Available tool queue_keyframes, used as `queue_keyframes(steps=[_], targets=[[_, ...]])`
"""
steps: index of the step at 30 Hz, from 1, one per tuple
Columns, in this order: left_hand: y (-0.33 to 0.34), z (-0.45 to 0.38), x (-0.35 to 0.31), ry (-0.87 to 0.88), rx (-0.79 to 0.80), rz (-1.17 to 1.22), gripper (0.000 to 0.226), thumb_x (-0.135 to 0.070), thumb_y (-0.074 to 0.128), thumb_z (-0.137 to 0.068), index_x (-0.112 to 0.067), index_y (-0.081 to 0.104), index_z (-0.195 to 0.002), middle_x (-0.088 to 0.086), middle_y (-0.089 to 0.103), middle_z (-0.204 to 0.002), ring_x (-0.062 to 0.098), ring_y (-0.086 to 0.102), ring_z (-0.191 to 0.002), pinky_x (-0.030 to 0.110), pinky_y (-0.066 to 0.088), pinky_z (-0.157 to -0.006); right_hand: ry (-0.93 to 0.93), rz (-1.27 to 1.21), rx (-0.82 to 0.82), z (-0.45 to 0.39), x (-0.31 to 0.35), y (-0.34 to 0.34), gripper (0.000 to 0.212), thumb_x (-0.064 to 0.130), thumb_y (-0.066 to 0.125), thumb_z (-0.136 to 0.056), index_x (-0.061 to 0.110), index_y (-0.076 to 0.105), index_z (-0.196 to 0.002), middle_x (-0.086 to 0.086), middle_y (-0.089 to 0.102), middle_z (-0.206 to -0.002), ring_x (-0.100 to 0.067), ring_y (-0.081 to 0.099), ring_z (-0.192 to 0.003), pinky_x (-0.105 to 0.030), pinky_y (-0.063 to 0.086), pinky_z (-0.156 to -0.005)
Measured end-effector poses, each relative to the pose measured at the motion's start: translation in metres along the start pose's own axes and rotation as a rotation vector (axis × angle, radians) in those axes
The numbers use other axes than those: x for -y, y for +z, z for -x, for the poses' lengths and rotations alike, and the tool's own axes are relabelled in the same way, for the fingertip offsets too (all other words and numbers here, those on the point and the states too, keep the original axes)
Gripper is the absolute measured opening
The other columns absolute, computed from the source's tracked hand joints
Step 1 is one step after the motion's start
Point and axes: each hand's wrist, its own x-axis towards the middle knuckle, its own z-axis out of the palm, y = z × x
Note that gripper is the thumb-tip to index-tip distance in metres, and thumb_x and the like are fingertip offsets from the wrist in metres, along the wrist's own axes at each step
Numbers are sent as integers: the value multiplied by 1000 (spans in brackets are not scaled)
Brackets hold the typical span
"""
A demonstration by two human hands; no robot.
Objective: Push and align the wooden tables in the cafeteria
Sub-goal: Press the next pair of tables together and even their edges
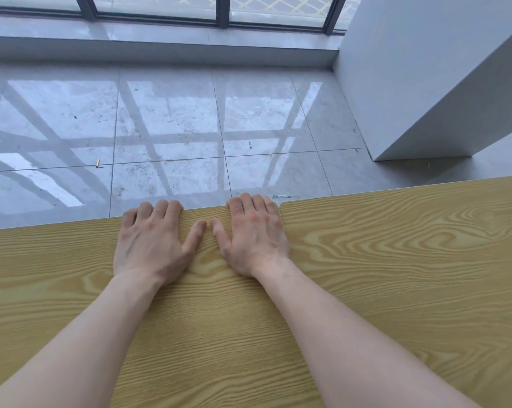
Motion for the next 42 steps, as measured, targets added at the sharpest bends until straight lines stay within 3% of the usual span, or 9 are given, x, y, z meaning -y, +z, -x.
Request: queue_keyframes(steps=[23,26,29,33,36,39,42], targets=[[-5,-1,-1,3,40,-12,61,-72,18,-95,-21,51,-108,3,61,-107,30,50,-103,45,30,-96,-9,2,-21,0,-1,4,60,59,27,-98,13,56,-125,-6,59,-118,-29,49,-114,-45,32,-113],[-3,-1,0,10,34,-14,63,-71,18,-96,-20,52,-111,4,63,-109,31,51,-105,46,31,-98,-14,16,-1,0,-1,4,63,59,25,-99,14,54,-130,-5,58,-123,-28,47,-118,-45,29,-115],[-5,4,1,22,22,22,69,-69,17,-97,-19,54,-125,6,63,-119,31,52,-113,47,31,-104,-42,21,31,2,-2,2,67,59,23,-101,12,47,-142,-7,56,-135,-29,44,-130,-45,19,-123],[-13,12,0,38,12,107,74,-66,19,-97,-19,48,-146,8,57,-141,31,45,-133,48,22,-121,-28,-5,105,5,1,-5,70,57,25,-104,11,29,-158,-13,35,-162,-29,19,-155,-44,2,-128],[-19,30,-5,39,32,146,78,-68,20,-96,-20,38,-155,6,43,-158,27,30,-150,45,10,-127,-14,-28,138,19,3,-13,70,53,32,-105,14,18,-162,-11,14,-171,-25,2,-159,-42,-2,-128],[-24,55,-5,43,57,167,80,-70,17,-95,-23,33,-158,3,30,-166,23,16,-157,42,5,-128,-13,-53,180,47,2,-23,71,51,37,-104,17,15,-163,-7,3,-172,-22,-4,-159,-42,0,-129],[-32,86,-7,46,88,151,82,-71,13,-93,-25,36,-157,2,35,-164,23,21,-156,43,8,-128,-8,-36,257,81,-3,-33,70,52,36,-105,18,16,-163,-5,2,-172,-22,-4,-159,-42,3,-129]])
